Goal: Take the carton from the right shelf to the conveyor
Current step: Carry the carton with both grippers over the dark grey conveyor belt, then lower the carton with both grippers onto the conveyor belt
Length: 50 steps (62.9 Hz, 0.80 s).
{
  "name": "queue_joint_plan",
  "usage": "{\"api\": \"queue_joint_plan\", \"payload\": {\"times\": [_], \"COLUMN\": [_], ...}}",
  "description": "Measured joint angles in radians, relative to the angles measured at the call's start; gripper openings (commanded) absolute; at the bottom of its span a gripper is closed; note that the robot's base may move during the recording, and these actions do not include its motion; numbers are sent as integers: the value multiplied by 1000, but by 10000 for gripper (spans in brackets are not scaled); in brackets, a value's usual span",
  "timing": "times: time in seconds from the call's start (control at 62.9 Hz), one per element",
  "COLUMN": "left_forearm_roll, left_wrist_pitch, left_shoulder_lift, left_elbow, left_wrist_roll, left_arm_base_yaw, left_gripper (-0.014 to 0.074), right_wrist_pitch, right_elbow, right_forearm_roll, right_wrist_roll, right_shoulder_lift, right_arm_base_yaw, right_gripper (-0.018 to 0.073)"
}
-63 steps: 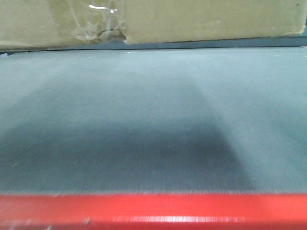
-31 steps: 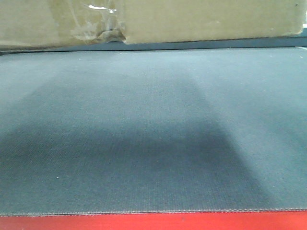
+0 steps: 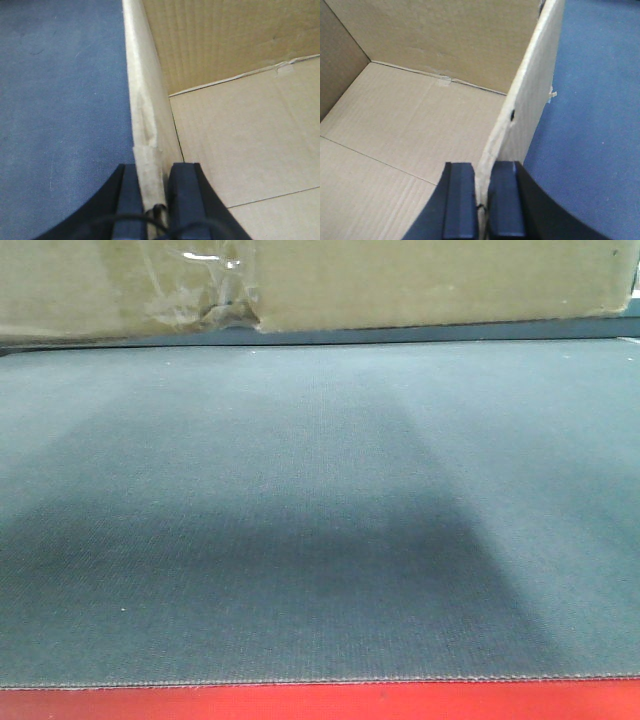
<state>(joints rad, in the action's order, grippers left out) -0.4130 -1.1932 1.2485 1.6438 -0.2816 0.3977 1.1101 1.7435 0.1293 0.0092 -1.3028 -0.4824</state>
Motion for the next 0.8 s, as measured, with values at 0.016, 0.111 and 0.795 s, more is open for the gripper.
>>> {"api": "queue_joint_plan", "payload": {"times": [0.016, 0.111, 0.795], "left_forearm_roll": [0, 0, 17], "left_wrist_pitch": [0, 0, 44], "left_shoulder_lift": [0, 0, 11], "left_elbow": [0, 0, 0], "left_wrist_roll": [0, 0, 0], "left_arm_base_yaw": [0, 0, 0], "left_gripper": [-20, -20, -20], "right_wrist_pitch": [0, 0, 0], "right_elbow": [0, 0, 0], "right_forearm_roll": [0, 0, -13], "right_wrist_roll": [0, 0, 0], "right_shoulder_lift": [0, 0, 0], "right_arm_base_yaw": [0, 0, 2], "right_gripper": [-67, -67, -67]}}
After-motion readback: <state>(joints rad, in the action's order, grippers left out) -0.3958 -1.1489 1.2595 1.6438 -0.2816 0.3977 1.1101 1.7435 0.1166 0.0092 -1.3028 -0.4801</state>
